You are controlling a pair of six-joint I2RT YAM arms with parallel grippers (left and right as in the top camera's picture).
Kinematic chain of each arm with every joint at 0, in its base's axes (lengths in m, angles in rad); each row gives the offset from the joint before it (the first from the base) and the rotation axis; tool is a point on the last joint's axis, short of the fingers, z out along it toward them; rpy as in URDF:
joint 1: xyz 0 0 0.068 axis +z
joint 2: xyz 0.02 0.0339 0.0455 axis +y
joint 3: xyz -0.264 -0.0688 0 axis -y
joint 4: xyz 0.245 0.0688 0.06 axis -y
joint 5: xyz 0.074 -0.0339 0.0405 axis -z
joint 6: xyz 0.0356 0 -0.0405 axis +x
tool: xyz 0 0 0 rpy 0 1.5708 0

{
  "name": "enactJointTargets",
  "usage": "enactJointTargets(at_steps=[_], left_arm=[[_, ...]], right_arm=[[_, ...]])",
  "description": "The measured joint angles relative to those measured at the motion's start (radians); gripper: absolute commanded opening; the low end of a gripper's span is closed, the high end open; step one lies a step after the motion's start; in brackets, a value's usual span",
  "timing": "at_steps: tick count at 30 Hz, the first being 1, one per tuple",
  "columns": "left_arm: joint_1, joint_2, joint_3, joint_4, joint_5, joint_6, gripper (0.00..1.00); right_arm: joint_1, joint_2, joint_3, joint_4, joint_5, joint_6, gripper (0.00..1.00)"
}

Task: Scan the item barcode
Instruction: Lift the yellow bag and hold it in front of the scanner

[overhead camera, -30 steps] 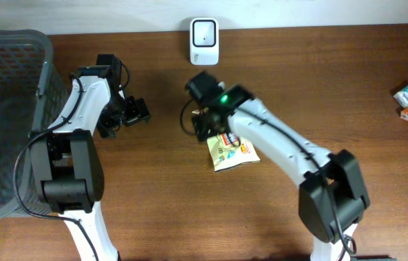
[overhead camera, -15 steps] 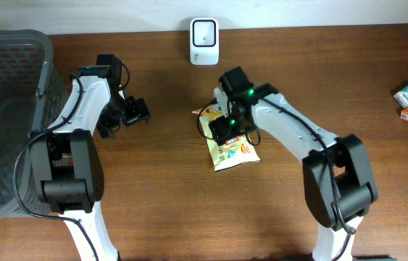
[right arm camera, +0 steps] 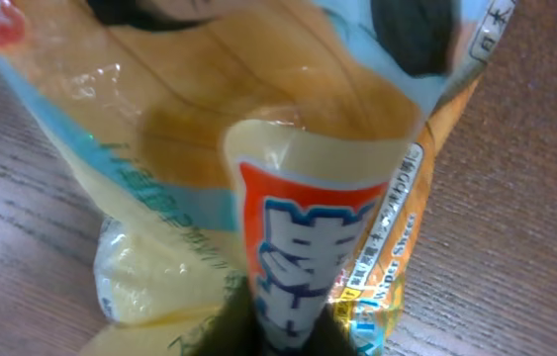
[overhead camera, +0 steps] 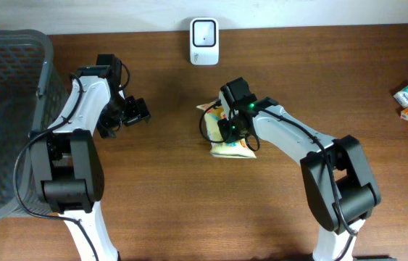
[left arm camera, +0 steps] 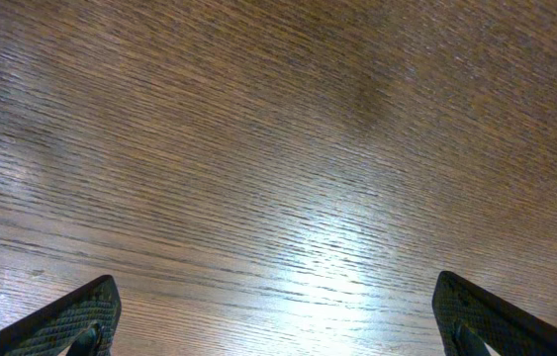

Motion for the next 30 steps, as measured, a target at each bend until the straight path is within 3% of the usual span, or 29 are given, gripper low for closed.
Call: enactJointTargets(at_steps=[8, 9, 12, 13, 15, 25, 27, 30], left_arm=[[0.000, 0.000, 0.000, 0.000, 0.000, 0.000, 0.99], [0.000, 0.000, 0.000, 0.000, 0.000, 0.000, 0.99], [0.000, 0.000, 0.000, 0.000, 0.000, 0.000, 0.99], [0.000, 0.000, 0.000, 0.000, 0.000, 0.000, 0.99], [0.000, 0.000, 0.000, 0.000, 0.000, 0.000, 0.99], [0.000, 0.000, 0.000, 0.000, 0.000, 0.000, 0.99], [0.000, 0.000, 0.000, 0.000, 0.000, 0.000, 0.99], [0.000, 0.000, 0.000, 0.000, 0.000, 0.000, 0.99]], right_arm=[[0.001, 0.000, 0.068, -0.138, 0.016, 0.057, 0.05], [0.001, 0.002, 0.086, -0.154, 0.019, 0.057, 0.11], [0.001, 0.003, 0.135, -0.166, 0.029, 0.055, 0.64], [0.001, 0.003, 0.144, -0.176, 0.030, 0.056, 0.75], [0.001, 0.003, 0.147, -0.208, 0.031, 0.051, 0.85], [0.001, 0.003, 0.076, -0.131, 0.016, 0.056, 0.85], [0.001, 0.005, 0.071, -0.116, 0.003, 0.055, 0.76], [0.004, 0.008, 0.071, -0.075, -0.002, 0.059, 0.55]])
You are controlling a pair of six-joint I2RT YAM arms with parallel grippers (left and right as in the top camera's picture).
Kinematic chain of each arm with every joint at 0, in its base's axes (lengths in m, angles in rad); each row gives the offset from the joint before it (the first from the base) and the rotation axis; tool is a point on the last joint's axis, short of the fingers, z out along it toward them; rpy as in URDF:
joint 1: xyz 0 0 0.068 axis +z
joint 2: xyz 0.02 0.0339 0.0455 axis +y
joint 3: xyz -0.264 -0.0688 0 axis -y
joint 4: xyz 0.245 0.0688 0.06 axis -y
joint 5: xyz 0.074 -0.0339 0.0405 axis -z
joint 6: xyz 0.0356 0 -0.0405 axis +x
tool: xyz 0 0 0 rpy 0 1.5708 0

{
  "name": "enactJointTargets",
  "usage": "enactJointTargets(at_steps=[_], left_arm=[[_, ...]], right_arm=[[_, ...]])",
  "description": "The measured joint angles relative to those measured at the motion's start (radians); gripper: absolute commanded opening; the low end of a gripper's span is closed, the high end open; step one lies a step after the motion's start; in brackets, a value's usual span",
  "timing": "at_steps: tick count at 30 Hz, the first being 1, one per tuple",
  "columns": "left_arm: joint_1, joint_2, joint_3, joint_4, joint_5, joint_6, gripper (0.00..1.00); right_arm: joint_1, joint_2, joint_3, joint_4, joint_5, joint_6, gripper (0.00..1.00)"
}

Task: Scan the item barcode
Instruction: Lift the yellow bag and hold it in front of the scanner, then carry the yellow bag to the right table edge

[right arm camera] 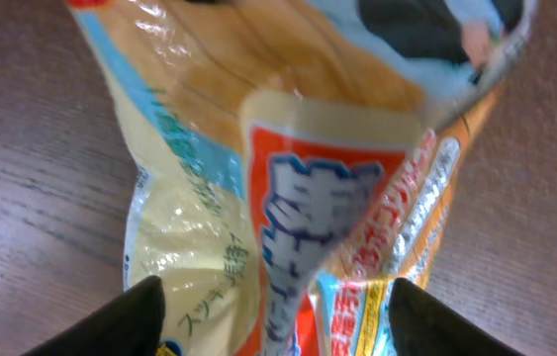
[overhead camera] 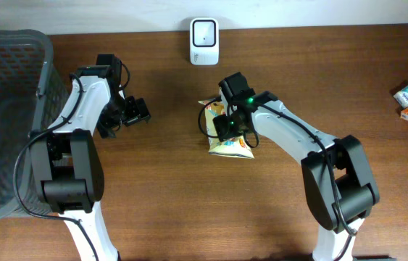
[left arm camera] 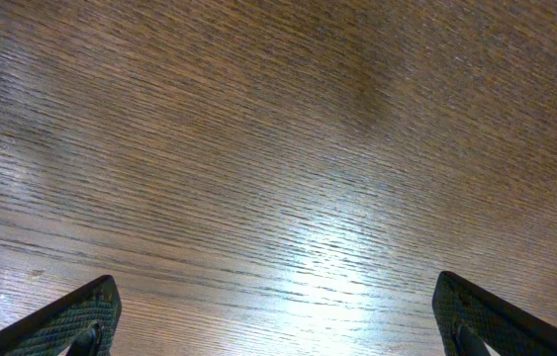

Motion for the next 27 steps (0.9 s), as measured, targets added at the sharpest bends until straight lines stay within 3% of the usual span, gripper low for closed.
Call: enactJointTargets(at_steps=[4, 6, 7, 8, 9, 16, 23, 27], left_arm=[[0.000, 0.000, 0.000, 0.000, 0.000, 0.000, 0.99], [0.000, 0.000, 0.000, 0.000, 0.000, 0.000, 1.00], [0.000, 0.000, 0.000, 0.000, 0.000, 0.000, 0.99], [0.000, 0.000, 0.000, 0.000, 0.000, 0.000, 0.99], [0.000, 0.000, 0.000, 0.000, 0.000, 0.000, 0.99], [0.000, 0.000, 0.000, 0.000, 0.000, 0.000, 0.99], [0.000, 0.000, 0.000, 0.000, 0.000, 0.000, 0.99], [0.000, 0.000, 0.000, 0.000, 0.000, 0.000, 0.99]], right_arm=[[0.006, 0.026, 0.000, 0.018, 0.002, 0.000, 0.51], [0.010, 0.038, 0.000, 0.022, 0.013, -0.002, 0.43], [0.011, 0.038, 0.000, 0.023, 0.016, -0.002, 0.32], [0.011, 0.041, 0.001, 0.025, 0.021, -0.003, 0.13], [0.011, 0.042, 0.002, 0.026, 0.027, 0.004, 0.04], [0.012, 0.053, 0.054, 0.000, 0.023, 0.002, 0.04], [0.012, 0.085, 0.333, -0.062, 0.058, 0.002, 0.04], [0.012, 0.085, 0.438, 0.025, 0.138, 0.001, 0.04]])
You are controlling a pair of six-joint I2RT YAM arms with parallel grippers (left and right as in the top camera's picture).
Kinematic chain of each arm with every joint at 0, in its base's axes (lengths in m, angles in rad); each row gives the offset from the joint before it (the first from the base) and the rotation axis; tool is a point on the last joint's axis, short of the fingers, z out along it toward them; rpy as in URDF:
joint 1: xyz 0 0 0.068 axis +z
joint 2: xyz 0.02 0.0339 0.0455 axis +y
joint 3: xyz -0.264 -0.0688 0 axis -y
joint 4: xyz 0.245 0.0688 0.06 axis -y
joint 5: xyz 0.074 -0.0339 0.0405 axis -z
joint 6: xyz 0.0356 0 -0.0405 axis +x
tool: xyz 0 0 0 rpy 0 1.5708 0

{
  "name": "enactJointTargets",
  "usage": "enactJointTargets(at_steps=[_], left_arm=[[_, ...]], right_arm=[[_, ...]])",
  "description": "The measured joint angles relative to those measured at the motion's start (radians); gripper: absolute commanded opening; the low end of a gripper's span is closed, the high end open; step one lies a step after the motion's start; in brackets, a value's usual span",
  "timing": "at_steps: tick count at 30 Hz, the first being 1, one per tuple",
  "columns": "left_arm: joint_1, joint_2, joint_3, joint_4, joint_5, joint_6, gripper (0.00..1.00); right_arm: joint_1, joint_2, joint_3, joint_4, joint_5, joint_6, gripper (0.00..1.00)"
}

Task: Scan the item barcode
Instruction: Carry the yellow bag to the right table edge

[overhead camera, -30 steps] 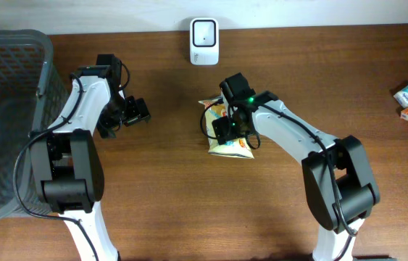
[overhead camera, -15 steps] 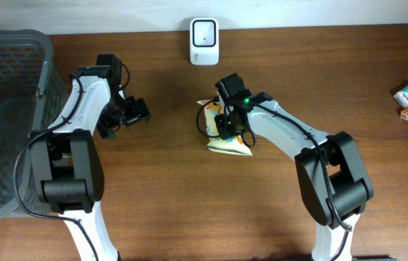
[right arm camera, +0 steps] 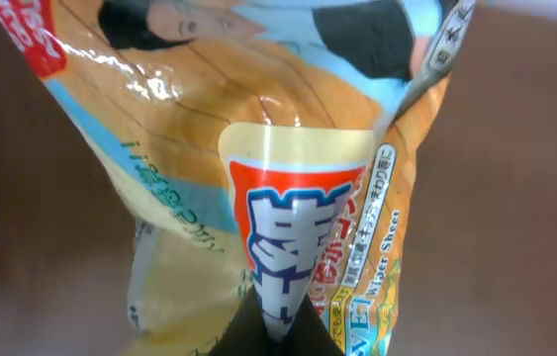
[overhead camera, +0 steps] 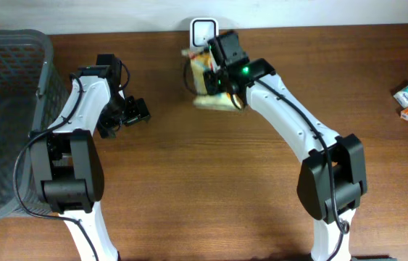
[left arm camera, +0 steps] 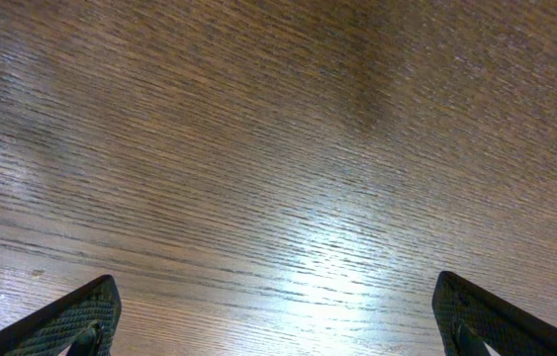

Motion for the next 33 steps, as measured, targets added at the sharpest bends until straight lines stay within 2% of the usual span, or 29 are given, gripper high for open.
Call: enactJointTargets(at_steps=[7, 9, 16, 20, 24, 33], left_arm=[[0.000, 0.000, 0.000, -0.001, 0.000, 0.000, 0.99], [0.000, 0.000, 0.000, 0.000, 0.000, 0.000, 0.99], [0.000, 0.000, 0.000, 0.000, 0.000, 0.000, 0.99], [0.000, 0.000, 0.000, -0.001, 0.000, 0.000, 0.99], [0.000, 0.000, 0.000, 0.000, 0.000, 0.000, 0.99], [0.000, 0.000, 0.000, 0.000, 0.000, 0.000, 0.99]], right_arm=[[0.000, 0.001, 0.007, 0.318, 0.119, 0.001, 0.04], [0.000, 0.012, 0.010, 0.455, 0.130, 0.000, 0.04], [-0.006, 0.216, 0.021, 0.804, 0.145, 0.000, 0.04], [-0.016, 0.288, 0.014, 0.943, 0.145, -0.001, 0.04], [-0.038, 0.289, 0.018, 1.036, 0.145, -0.004, 0.04], [-0.086, 0.285, 0.017, 0.967, 0.145, -0.015, 0.04]])
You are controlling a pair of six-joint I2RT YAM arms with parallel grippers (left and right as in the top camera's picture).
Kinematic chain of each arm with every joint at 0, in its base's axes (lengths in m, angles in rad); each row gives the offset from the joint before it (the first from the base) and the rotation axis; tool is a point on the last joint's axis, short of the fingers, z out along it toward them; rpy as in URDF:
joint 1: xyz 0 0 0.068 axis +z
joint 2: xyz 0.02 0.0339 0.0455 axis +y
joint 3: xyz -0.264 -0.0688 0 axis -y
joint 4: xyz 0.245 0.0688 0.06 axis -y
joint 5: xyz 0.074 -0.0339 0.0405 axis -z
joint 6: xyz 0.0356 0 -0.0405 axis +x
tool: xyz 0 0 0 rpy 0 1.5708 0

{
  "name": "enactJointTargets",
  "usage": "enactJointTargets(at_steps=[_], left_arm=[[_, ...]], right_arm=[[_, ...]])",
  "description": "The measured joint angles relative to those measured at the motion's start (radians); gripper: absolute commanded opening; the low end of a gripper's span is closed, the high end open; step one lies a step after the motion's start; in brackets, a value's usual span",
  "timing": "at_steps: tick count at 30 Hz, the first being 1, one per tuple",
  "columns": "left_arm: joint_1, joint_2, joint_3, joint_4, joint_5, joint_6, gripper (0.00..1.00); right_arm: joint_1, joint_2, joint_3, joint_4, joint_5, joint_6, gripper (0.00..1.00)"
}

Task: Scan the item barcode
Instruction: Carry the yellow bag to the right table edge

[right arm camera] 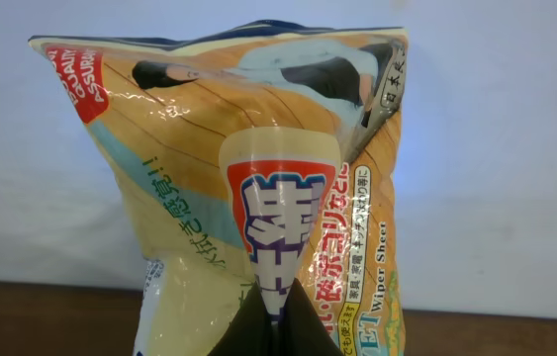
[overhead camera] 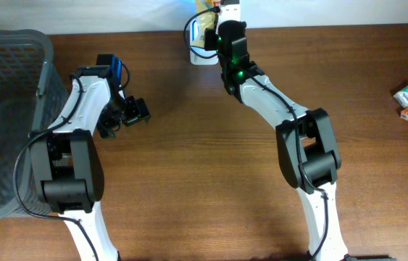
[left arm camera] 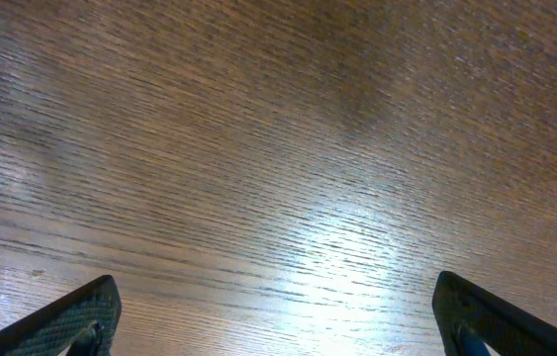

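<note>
The item is a yellow and blue wiper-sheet pack (right arm camera: pixel 258 148) with an orange label. My right gripper (right arm camera: pixel 276 311) is shut on a fold of the pack and holds it upright against the pale wall. In the overhead view the pack (overhead camera: pixel 201 20) hangs at the table's back edge, right over the white scanner (overhead camera: pixel 202 58), which it partly hides. The right gripper (overhead camera: pixel 214 22) is just beside it. No barcode shows in either view. My left gripper (overhead camera: pixel 127 112) rests open over bare wood, far left of the scanner, its fingertips (left arm camera: pixel 75 318) wide apart.
A grey mesh basket (overhead camera: pixel 1 109) fills the left side of the table. Small boxes lie at the far right edge. The wall runs along the table's back edge behind the scanner.
My right gripper has carried the pack from just in front of the scanner to above it at the back edge. The wall now shows behind the pack. The left arm is unchanged.
The right gripper was shut on the pack lying at mid-table, then open around it there. It was then shut on the pack again and held it in front of the scanner. Now the pack hangs over the scanner. The left gripper stayed open throughout.
</note>
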Motion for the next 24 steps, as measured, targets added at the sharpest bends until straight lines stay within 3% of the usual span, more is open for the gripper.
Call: enactJointTargets(at_steps=[6, 13, 19, 24], left_arm=[[0.000, 0.000, 0.000, 0.000, 0.000, 0.000, 0.99], [0.000, 0.000, 0.000, 0.000, 0.000, 0.000, 0.99], [0.000, 0.000, 0.000, 0.001, -0.001, 0.000, 0.99], [0.000, 0.000, 0.000, 0.000, -0.001, -0.002, 0.99]], right_arm=[[-0.075, -0.100, -0.001, -0.153, -0.005, -0.008, 0.04], [-0.400, -0.334, 0.013, -0.558, 0.035, 0.057, 0.04], [-0.687, -0.326, 0.012, -0.880, 0.064, 0.090, 0.04], [-0.863, -0.283, 0.001, -0.974, 0.063, 0.094, 0.04]])
